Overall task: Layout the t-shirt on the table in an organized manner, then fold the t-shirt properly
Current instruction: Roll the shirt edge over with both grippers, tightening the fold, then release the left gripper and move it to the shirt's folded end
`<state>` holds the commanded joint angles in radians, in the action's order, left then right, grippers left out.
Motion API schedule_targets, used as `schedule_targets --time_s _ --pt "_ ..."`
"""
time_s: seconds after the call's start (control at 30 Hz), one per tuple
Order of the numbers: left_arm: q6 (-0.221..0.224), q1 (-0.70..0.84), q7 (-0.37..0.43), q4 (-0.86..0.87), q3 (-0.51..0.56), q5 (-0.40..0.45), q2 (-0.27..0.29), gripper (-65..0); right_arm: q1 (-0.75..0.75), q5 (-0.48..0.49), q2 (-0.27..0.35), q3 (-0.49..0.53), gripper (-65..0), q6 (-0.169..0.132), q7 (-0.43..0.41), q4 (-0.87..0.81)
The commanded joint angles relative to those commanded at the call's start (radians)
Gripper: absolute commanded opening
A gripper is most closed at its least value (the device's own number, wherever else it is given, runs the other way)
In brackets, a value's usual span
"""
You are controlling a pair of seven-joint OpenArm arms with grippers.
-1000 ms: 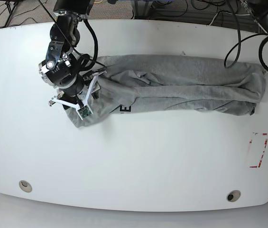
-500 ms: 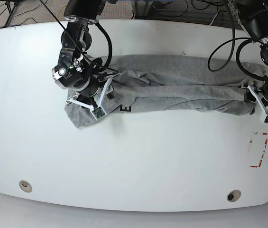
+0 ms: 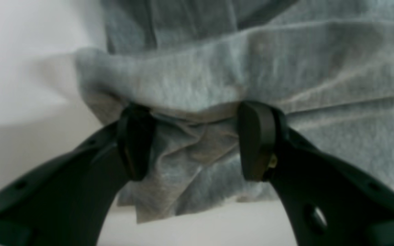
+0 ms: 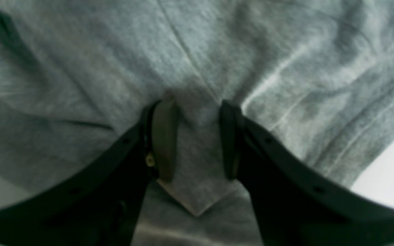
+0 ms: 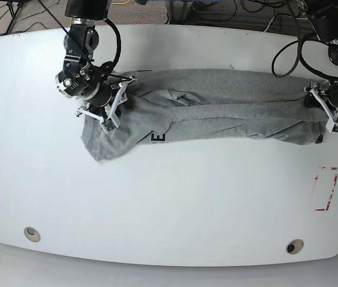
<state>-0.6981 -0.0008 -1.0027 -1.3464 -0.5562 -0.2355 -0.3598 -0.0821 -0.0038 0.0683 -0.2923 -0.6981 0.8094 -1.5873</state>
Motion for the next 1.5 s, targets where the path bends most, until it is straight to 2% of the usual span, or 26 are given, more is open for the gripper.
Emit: schedule_targets --time_s 0.17,0.37,0.53,0.67,0.87,0.93,1.17,1.4,1.5 --pt "0.0 0.002 -0.003 0.0 0.0 0.0 0.015 -28.3 0.032 0.002 0.068 -0.035 -45.3 0.0 -0.031 0.06" --pt "0.0 0.002 -0.009 -0.008 0.0 -0.006 0.032 -28.3 0.04 0.002 0.103 -0.064 -45.3 0.0 -0.032 0.074" --pt "0.0 -0.006 -0.094 -0.117 -0.006 -0.023 0.048 -28.3 0.054 0.002 0.11 -0.074 -45.3 0.0 -0.029 0.071" --pt "0.0 -0.006 -0.181 -0.279 -0.008 -0.104 0.051 -28.3 0.055 0.002 0.107 -0.097 -45.3 0.0 -0.029 0.061" --pt "0.0 -0.052 -0.245 -0.42 -0.008 -0.186 0.052 -28.3 0.055 0.002 0.101 -0.097 -45.3 0.0 -0.023 0.028" --pt "0.0 -0.081 -0.264 -0.423 -0.002 -0.186 0.06 -28.3 0.055 0.002 0.095 -0.097 -45.3 0.0 -0.023 0.025" --pt "0.0 -0.199 -0.269 -0.293 0.026 -0.13 0.155 -28.3 0.054 0.002 0.08 -0.095 -45.3 0.0 -0.023 0.017" --pt "0.0 -0.245 -0.265 -0.196 0.06 -0.123 0.213 -28.3 0.054 0.002 0.061 -0.095 -45.3 0.0 -0.023 0.018" --pt "0.0 -0.245 -0.238 -0.169 0.06 -0.121 0.233 -28.3 0.052 0.002 0.057 -0.095 -45.3 0.0 -0.023 0.018"
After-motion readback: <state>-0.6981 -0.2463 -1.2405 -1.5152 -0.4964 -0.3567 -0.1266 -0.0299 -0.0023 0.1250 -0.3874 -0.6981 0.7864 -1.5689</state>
